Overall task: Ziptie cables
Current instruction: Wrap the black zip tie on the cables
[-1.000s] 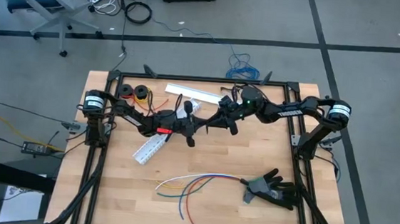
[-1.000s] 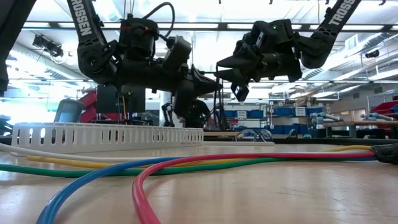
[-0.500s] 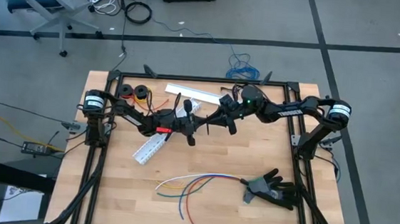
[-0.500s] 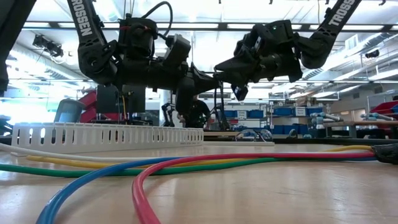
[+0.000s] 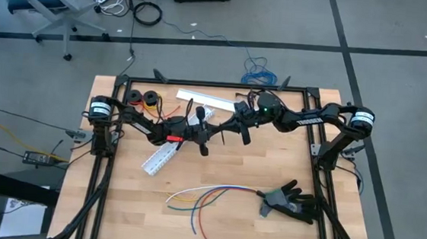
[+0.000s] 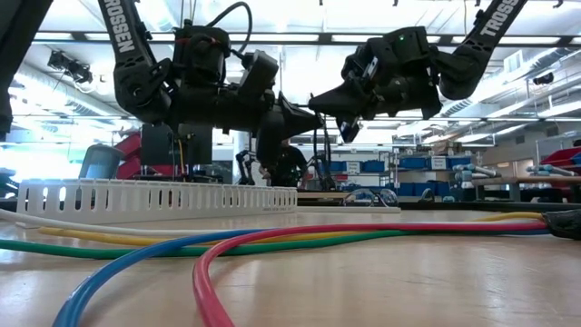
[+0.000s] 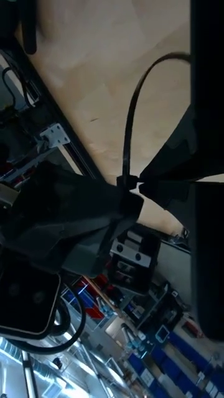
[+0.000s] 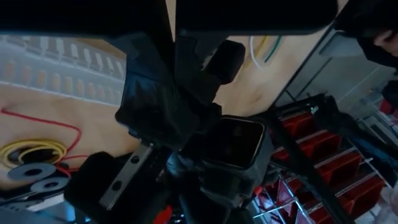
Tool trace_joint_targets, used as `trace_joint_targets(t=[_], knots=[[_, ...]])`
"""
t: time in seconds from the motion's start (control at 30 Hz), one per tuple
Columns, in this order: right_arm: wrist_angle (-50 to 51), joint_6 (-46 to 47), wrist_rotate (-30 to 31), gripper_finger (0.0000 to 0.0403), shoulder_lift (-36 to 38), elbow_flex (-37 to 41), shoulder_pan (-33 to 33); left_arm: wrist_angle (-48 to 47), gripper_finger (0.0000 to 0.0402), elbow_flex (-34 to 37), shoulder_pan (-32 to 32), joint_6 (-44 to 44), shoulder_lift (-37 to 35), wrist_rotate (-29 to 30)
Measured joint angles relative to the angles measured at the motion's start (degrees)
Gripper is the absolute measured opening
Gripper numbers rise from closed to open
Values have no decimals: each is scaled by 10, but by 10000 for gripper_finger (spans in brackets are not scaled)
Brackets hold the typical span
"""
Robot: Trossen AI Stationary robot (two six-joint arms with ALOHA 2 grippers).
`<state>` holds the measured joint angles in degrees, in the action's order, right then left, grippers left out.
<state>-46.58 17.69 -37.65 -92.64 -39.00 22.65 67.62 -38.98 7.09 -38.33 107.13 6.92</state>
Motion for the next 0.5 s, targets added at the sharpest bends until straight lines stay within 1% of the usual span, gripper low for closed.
trace_joint_targets(t=[0.2, 0.33, 0.5], knots=[[-12, -9, 22, 0, 0, 0, 13, -6, 3, 0, -3, 4, 0, 4], [-14, -17, 50, 0, 0, 0, 22, -23, 3, 0, -8, 4, 0, 0], [-14, -23, 59, 0, 0, 0, 31, -34, 3, 0, -13, 4, 0, -1]])
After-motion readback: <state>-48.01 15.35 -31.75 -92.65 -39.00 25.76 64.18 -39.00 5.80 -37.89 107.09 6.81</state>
